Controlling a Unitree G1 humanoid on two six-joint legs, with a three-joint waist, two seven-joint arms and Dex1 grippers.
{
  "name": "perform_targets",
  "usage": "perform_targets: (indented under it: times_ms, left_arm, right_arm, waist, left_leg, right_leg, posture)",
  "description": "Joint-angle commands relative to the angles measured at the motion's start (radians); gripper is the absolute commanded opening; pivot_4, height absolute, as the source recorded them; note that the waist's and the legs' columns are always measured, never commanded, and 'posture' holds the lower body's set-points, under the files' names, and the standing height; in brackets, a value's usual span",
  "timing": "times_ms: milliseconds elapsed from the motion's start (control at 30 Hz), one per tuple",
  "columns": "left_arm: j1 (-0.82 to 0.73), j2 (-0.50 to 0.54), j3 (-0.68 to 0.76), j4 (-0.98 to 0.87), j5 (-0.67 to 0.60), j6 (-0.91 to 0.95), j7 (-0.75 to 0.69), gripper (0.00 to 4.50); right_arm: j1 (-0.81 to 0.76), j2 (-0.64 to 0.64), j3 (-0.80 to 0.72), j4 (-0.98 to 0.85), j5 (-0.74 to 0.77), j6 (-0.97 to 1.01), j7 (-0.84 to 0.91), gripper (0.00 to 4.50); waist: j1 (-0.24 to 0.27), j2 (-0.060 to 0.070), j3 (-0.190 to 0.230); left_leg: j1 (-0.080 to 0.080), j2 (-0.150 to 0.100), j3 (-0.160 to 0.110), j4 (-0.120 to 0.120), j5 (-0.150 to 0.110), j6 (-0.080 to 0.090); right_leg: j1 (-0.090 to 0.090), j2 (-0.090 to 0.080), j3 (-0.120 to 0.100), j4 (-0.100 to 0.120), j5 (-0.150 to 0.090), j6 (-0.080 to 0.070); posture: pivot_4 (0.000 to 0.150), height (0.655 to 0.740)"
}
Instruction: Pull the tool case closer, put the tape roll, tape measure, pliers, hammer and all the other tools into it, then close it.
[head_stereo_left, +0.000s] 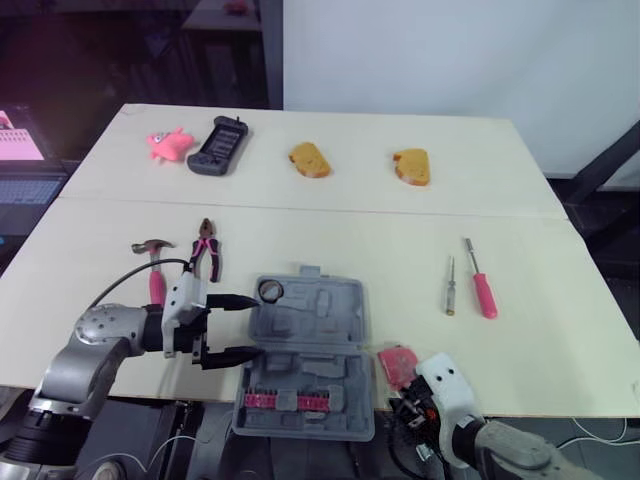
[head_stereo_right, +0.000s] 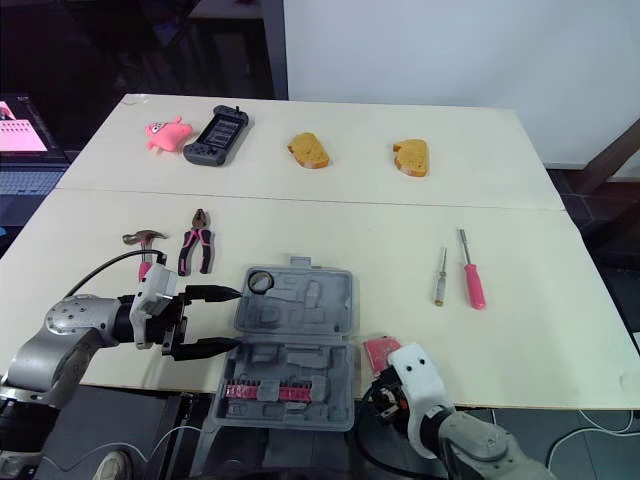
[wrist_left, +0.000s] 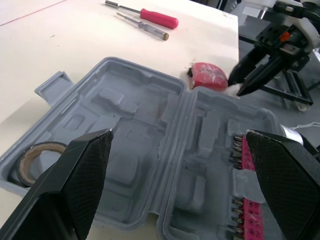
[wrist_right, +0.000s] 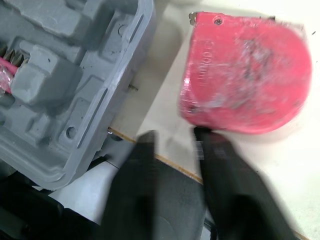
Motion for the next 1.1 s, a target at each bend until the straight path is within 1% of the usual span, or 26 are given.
perform_targets:
  times_ms: [33, 67, 100, 200, 267, 333, 433, 467, 500, 567, 600, 667, 767, 833, 900, 1100]
  left_arm:
    - [0.008, 0.011, 0.028, -0.014, 0.001, -0.021, 0.001, 4.50]
    - [0.009, 0.011, 0.029, -0.016, 0.000, -0.020, 0.001, 4.50]
    - [0.010, 0.011, 0.030, -0.018, 0.000, -0.020, 0.003, 4.50]
    - [0.014, 0.012, 0.031, -0.020, -0.001, -0.023, 0.005, 4.50]
    - [0.012, 0.013, 0.031, -0.017, 0.000, -0.025, 0.005, 4.50]
    - [0.009, 0.013, 0.029, -0.014, 0.002, -0.027, 0.006, 4.50]
    - [0.003, 0.011, 0.024, -0.011, 0.003, -0.029, 0.004, 4.50]
    - [-0.001, 0.009, 0.020, -0.009, 0.005, -0.030, 0.003, 4.50]
    - [-0.004, 0.006, 0.016, -0.008, 0.006, -0.030, 0.003, 4.50]
    - [-0.009, 0.002, 0.009, -0.008, 0.010, -0.032, 0.001, 4.50]
    - [-0.010, 0.000, 0.008, -0.010, 0.011, -0.033, 0.001, 4.50]
    - [-0.005, -0.002, 0.008, -0.019, 0.011, -0.034, 0.002, 4.50]
    - [0.017, -0.001, 0.014, -0.046, 0.008, -0.035, 0.005, 4.50]
    - [0.049, 0.003, 0.023, -0.075, 0.008, -0.040, 0.008, 4.50]
    - [0.073, 0.004, 0.032, -0.095, 0.008, -0.040, 0.018, 4.50]
    - [0.119, 0.005, 0.059, -0.136, 0.002, -0.030, 0.058, 4.50]
  right_arm:
    - [-0.006, -0.005, -0.042, -0.060, 0.037, 0.031, 0.014, 3.78]
    - [-0.008, -0.007, -0.049, -0.067, 0.044, 0.041, 0.015, 4.33]
    - [-0.007, -0.010, -0.058, -0.080, 0.058, 0.053, 0.024, 4.43]
    - [0.000, -0.047, -0.101, -0.099, 0.113, 0.065, 0.050, 4.43]
    - [-0.012, -0.098, -0.154, -0.099, 0.162, 0.054, 0.081, 4.43]
    - [-0.050, -0.197, -0.224, -0.099, 0.217, 0.034, 0.151, 4.43]
    - [-0.148, -0.362, -0.296, -0.081, 0.255, -0.027, 0.305, 4.43]
    - [-0.183, -0.421, -0.297, -0.058, 0.258, -0.075, 0.367, 4.43]
    - [-0.213, -0.496, -0.278, -0.023, 0.232, -0.164, 0.448, 4.43]
    - [-0.249, -0.647, -0.209, 0.068, 0.132, -0.402, 0.633, 4.43]
    - [-0.277, -0.702, -0.164, 0.130, 0.083, -0.526, 0.720, 4.43]
    - [-0.341, -0.766, -0.075, 0.242, 0.008, -0.729, 0.852, 4.43]
    - [-0.474, -0.777, 0.065, 0.403, -0.105, -0.968, 0.992, 4.43]
    - [-0.603, -0.732, 0.172, 0.537, -0.199, -1.095, 1.057, 4.43]
    - [-0.692, -0.684, 0.245, 0.636, -0.255, -1.172, 1.098, 4.43]
    - [-0.822, -0.568, 0.359, 0.826, -0.359, -1.322, 1.149, 4.43]
  waist:
    - [0.000, 0.000, 0.000]
    - [0.000, 0.000, 0.000]
    - [0.000, 0.000, 0.000]
    - [0.000, 0.000, 0.000]
    - [0.000, 0.000, 0.000]
    - [-0.001, 0.000, 0.000]
    - [-0.003, 0.001, 0.001]
    - [-0.002, 0.001, 0.000]
    - [-0.002, 0.001, 0.001]
    - [-0.001, 0.001, 0.001]
    - [0.000, 0.000, 0.001]
    - [-0.001, -0.001, 0.002]
    - [-0.002, 0.000, 0.003]
    - [-0.008, 0.002, 0.004]
    - [-0.012, 0.002, 0.004]
    - [-0.003, 0.006, 0.007]
  left_leg:
    - [0.000, 0.000, 0.000, 0.000, 0.000, 0.000]
    - [0.000, 0.000, 0.000, 0.000, 0.000, 0.000]
    - [0.000, 0.000, 0.000, 0.000, 0.000, 0.000]
    - [0.000, 0.000, 0.000, 0.000, 0.000, 0.000]
    - [0.000, 0.000, 0.000, 0.000, 0.000, 0.000]
    - [0.000, 0.000, 0.000, 0.001, 0.000, 0.000]
    - [0.000, 0.000, 0.000, 0.005, 0.000, 0.000]
    - [0.000, 0.000, 0.000, 0.006, 0.000, 0.000]
    - [0.000, 0.000, 0.000, 0.008, 0.000, 0.000]
    - [0.000, 0.000, 0.000, 0.010, 0.000, 0.001]
    - [0.000, 0.000, 0.001, 0.011, -0.001, 0.001]
    - [0.000, 0.000, 0.001, 0.012, -0.001, 0.002]
    - [0.000, 0.000, 0.001, 0.012, -0.002, 0.003]
    - [0.000, 0.000, 0.001, 0.012, -0.002, 0.003]
    - [0.000, 0.000, 0.001, 0.012, -0.002, 0.003]
    - [0.000, 0.000, 0.001, 0.012, -0.002, 0.003]
  right_leg:
    - [0.000, 0.000, 0.000, 0.000, 0.000, 0.000]
    - [0.000, 0.000, 0.000, 0.000, 0.000, 0.000]
    - [0.000, 0.000, 0.000, 0.000, 0.000, 0.000]
    - [0.000, 0.000, 0.000, 0.000, 0.000, 0.000]
    - [0.000, 0.000, 0.000, 0.000, 0.000, 0.000]
    - [0.001, 0.000, 0.000, 0.000, 0.000, 0.000]
    - [0.002, 0.000, 0.000, 0.000, 0.001, 0.000]
    - [0.002, 0.000, 0.001, 0.000, 0.002, 0.000]
    - [0.003, 0.000, 0.000, 0.000, 0.002, 0.000]
    - [0.004, 0.000, 0.000, 0.000, 0.002, 0.000]
    - [0.004, -0.001, 0.001, 0.000, 0.002, 0.000]
    - [0.006, -0.001, 0.000, -0.001, 0.002, 0.001]
    - [0.006, -0.001, 0.000, -0.001, 0.002, 0.001]
    - [0.005, -0.001, 0.000, -0.001, 0.002, 0.002]
    - [0.005, -0.001, 0.000, -0.001, 0.002, 0.002]
    - [0.005, 0.000, 0.000, -0.001, 0.003, 0.005]
  posture:
    - [0.150, 0.7395]
    - [0.150, 0.7395]
    - [0.150, 0.7395]
    - [0.150, 0.7395]
    - [0.150, 0.7395]
    - [0.150, 0.7395]
    - [0.150, 0.7395]
    - [0.150, 0.7395]
    - [0.150, 0.7395]
    - [0.150, 0.7395]
    - [0.150, 0.7395]
    - [0.150, 0.7395]
    - [0.150, 0.7395]
    - [0.150, 0.7395]
    - [0.150, 0.7395]
    - [0.150, 0.7395]
